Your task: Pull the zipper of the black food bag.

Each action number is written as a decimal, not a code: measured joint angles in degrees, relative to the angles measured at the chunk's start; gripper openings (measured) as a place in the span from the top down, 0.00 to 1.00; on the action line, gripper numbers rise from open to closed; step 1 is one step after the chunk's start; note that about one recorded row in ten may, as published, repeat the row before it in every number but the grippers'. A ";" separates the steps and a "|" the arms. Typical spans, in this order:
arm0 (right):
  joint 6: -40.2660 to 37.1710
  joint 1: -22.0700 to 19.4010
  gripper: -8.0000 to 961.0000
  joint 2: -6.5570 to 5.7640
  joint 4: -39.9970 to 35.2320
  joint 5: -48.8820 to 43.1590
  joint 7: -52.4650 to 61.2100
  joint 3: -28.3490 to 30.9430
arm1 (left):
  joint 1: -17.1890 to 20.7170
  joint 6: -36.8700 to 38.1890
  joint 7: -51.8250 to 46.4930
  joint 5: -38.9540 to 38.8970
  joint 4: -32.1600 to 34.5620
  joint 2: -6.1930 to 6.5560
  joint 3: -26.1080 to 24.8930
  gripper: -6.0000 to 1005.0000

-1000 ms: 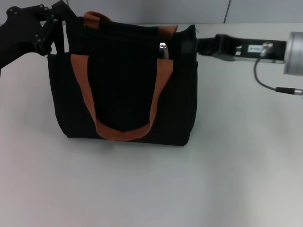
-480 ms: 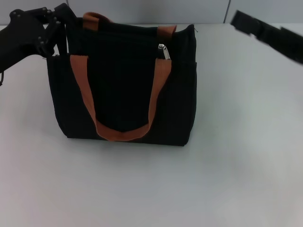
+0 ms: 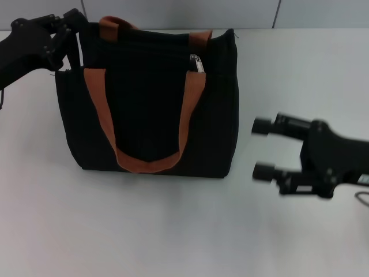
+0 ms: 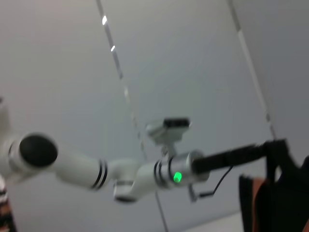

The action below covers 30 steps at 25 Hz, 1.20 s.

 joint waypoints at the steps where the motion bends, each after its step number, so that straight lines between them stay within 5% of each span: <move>1: 0.24 0.34 0.17 -0.02 1.50 -2.83 -3.41 0.00 | 0.42 -0.73 -0.45 -0.01 0.00 0.02 -0.11 0.95; 5: 0.99 0.75 0.13 -0.04 3.20 -5.18 -7.03 0.00 | 1.06 -1.77 -2.00 -0.02 0.00 0.15 -0.14 0.95; 7: 1.32 1.42 0.13 0.05 4.17 -7.06 -9.42 -0.05 | 1.64 -2.05 -2.92 0.00 0.01 0.26 -0.14 0.77; 16: 3.62 4.08 0.13 0.16 7.47 -8.14 -12.64 -0.99 | 4.13 -0.53 -4.89 0.33 0.49 1.25 0.54 0.48; 17: 4.11 4.74 0.13 0.17 8.04 -8.15 -12.87 -1.25 | 5.83 0.93 -11.59 1.90 0.65 4.12 1.06 0.45; 21: 4.49 5.28 0.13 0.27 8.73 -8.18 -13.15 -1.32 | 6.78 1.27 -15.58 2.56 1.52 5.38 1.20 0.34; 23: 4.55 5.60 0.13 0.32 9.35 -8.20 -13.73 -1.32 | 8.05 6.11 -18.96 2.37 3.26 7.05 0.82 0.30; 26: 4.60 5.82 0.13 0.36 10.39 -8.20 -15.35 -1.31 | 8.16 9.05 -18.69 2.37 3.40 7.46 0.81 0.24; 27: 4.73 5.92 0.13 0.39 11.05 -8.16 -16.54 -1.30 | 8.51 16.36 -14.75 3.36 4.16 7.76 1.84 0.22; 30: 5.94 6.82 0.13 0.46 13.78 -8.02 -19.81 -1.28 | 9.05 21.72 -8.69 6.41 4.40 7.03 2.78 0.20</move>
